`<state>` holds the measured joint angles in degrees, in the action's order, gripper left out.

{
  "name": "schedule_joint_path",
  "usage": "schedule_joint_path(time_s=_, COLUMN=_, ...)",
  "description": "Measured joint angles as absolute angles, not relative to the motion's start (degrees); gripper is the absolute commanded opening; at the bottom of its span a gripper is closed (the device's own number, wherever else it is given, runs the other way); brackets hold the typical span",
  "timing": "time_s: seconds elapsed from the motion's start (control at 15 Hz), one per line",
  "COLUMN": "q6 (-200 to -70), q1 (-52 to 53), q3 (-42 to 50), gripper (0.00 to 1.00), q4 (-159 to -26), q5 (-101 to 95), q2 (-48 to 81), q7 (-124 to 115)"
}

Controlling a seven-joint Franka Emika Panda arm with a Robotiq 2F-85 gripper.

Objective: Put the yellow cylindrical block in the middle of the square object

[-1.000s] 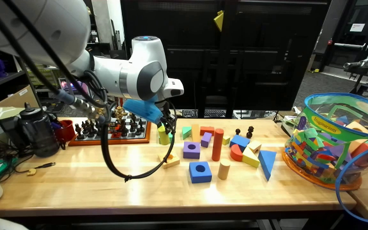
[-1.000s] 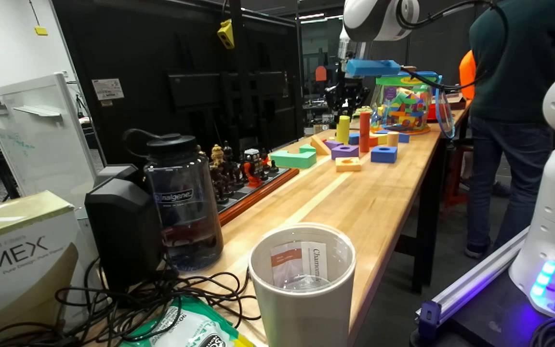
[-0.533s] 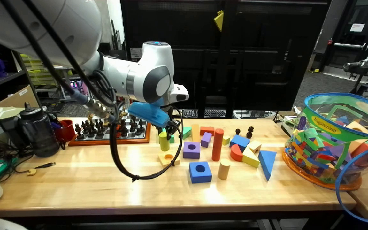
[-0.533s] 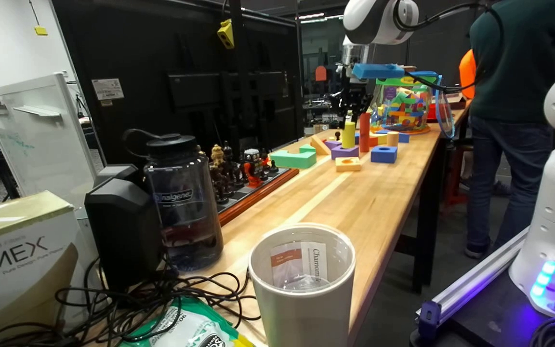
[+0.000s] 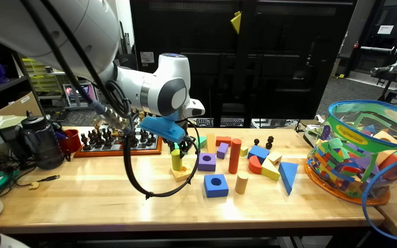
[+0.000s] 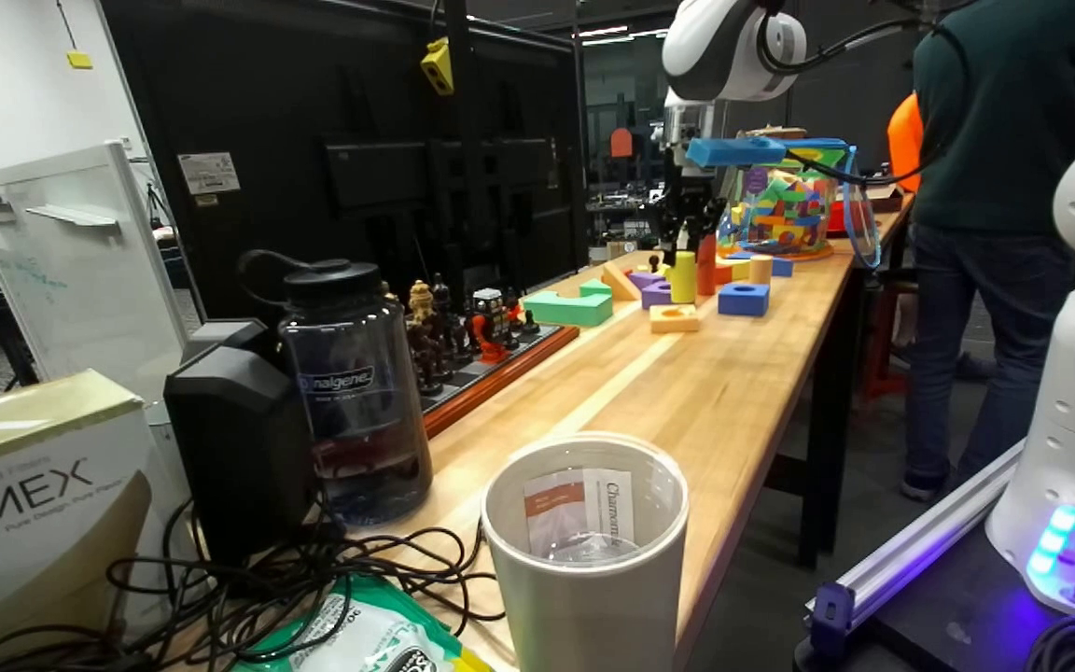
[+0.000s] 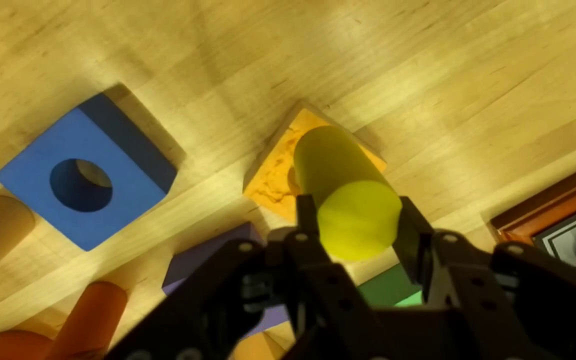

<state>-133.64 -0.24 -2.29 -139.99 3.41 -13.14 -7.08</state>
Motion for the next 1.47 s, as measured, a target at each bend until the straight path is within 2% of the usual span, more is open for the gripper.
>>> schedule_joint_path(time_s=1.47, q6=-137.0, q1=0.0, q3=-1.66, gripper=0.16, q4=-136.99, q5=5.61, q2=-6.97, q7=-3.74)
